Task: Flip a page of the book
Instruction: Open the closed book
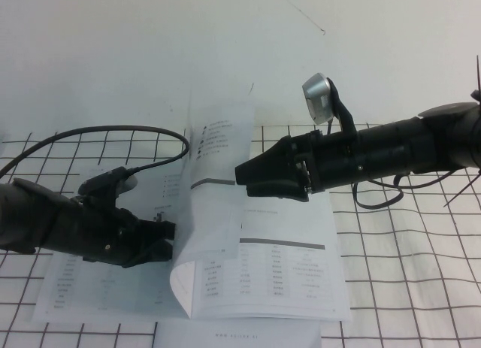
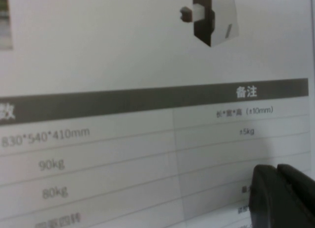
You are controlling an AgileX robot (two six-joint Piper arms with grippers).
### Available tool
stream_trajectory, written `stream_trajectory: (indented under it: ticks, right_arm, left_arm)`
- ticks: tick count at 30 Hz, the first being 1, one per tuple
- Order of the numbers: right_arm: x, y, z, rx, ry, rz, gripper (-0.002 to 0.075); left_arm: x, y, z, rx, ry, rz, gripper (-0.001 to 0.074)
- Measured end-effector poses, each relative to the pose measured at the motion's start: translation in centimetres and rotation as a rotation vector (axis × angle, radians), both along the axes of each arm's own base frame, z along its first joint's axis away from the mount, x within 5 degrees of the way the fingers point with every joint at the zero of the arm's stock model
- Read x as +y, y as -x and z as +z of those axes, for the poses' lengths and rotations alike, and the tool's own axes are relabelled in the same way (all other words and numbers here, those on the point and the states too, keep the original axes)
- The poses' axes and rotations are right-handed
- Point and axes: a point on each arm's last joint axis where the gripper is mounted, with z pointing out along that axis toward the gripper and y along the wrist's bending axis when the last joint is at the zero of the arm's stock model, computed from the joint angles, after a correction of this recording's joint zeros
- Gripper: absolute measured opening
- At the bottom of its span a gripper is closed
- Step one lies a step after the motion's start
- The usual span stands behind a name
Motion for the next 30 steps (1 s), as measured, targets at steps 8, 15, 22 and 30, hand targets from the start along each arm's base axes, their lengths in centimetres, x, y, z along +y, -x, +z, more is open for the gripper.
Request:
stream_trajectory:
  ticks: [8, 15, 22, 30]
  right_arm:
    - [0.0, 0.0, 0.0, 0.0, -0.003, 0.001, 0.044]
    - [0.1, -0.2, 0.3, -0.022, -0.034, -0.017, 0.044]
    - [0.1, -0.4, 0.5, -0.03, -0.055, -0.035, 0.044]
    - [0.1, -0.4, 0.5, -0.053, -0.054, -0.034, 0.044]
  left_arm:
    - [0.0, -0.1, 0.4, -0.016, 0.001, -0.01, -0.0003]
    - [0.0, 0.4, 4.4, -0.146, 0.003, -0.032, -0.0003]
    - [0.4, 1.5, 8.8, -0.294, -0.026, -0.058, -0.0002]
    - [0.6, 3.1, 12.1, -0.38, -0.041, -0.085, -0.0002]
